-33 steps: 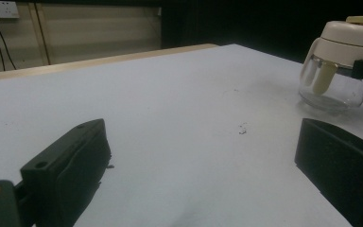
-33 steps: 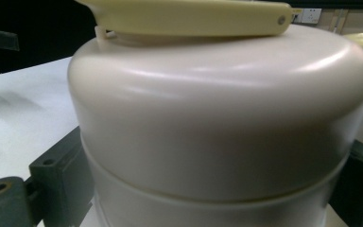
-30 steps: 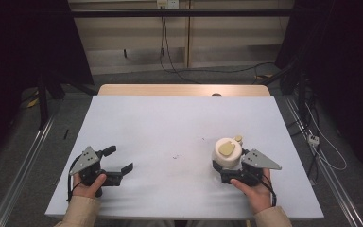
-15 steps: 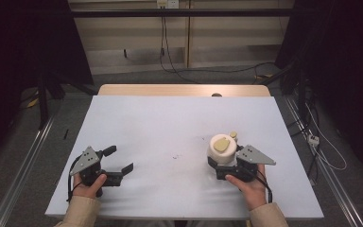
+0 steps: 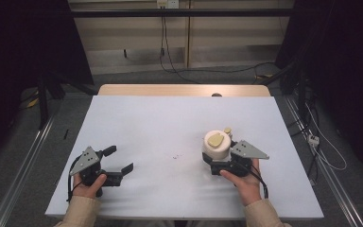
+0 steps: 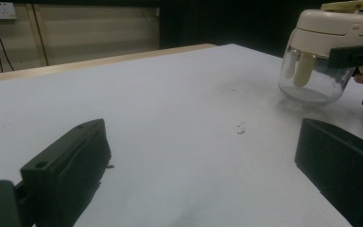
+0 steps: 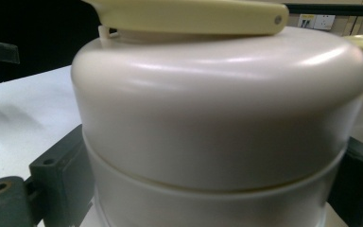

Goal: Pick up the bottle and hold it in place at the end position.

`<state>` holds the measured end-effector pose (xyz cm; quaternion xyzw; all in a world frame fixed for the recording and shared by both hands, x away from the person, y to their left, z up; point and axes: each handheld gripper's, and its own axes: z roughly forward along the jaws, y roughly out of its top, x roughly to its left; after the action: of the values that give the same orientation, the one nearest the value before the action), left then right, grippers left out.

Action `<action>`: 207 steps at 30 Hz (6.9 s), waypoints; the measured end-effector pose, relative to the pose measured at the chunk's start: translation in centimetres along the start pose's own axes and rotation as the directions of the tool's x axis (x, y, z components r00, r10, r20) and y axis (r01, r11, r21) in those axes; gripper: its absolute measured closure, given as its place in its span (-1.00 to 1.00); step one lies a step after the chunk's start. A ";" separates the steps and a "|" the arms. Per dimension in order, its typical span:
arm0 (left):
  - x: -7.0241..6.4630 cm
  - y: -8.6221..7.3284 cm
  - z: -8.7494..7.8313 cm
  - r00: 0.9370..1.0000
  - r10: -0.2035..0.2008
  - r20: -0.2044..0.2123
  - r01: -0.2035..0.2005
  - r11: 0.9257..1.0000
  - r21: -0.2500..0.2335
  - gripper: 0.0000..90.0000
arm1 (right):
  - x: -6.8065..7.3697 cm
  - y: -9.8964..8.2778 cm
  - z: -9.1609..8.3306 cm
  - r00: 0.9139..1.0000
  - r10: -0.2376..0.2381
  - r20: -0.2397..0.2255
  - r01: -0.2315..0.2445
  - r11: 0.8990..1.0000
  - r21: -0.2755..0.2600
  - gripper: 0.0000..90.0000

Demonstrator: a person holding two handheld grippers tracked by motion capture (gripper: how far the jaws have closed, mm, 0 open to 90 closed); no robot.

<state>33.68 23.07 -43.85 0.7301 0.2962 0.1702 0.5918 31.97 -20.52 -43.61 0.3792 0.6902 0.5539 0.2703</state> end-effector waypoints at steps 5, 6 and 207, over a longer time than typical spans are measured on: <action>0.0 0.0 0.0 1.000 0.002 0.000 -0.002 1.000 0.000 -0.93 | 0.0 0.3 0.5 1.000 -0.004 0.003 0.004 1.000 -0.001 -0.88; 0.0 0.0 0.0 1.000 0.002 0.001 -0.002 1.000 -0.001 -0.93 | 0.0 0.3 0.6 1.000 -0.001 0.001 0.001 1.000 -0.004 -0.88; -0.1 -0.6 0.4 1.000 -0.018 0.012 0.018 1.000 0.026 -0.93 | -0.5 1.8 13.4 1.000 0.005 -0.022 -0.005 1.000 -0.001 -0.84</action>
<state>33.69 22.75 -44.54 0.7360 0.3012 0.1564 0.5858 43.33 -13.26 -45.14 0.3746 0.6919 0.5592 0.2614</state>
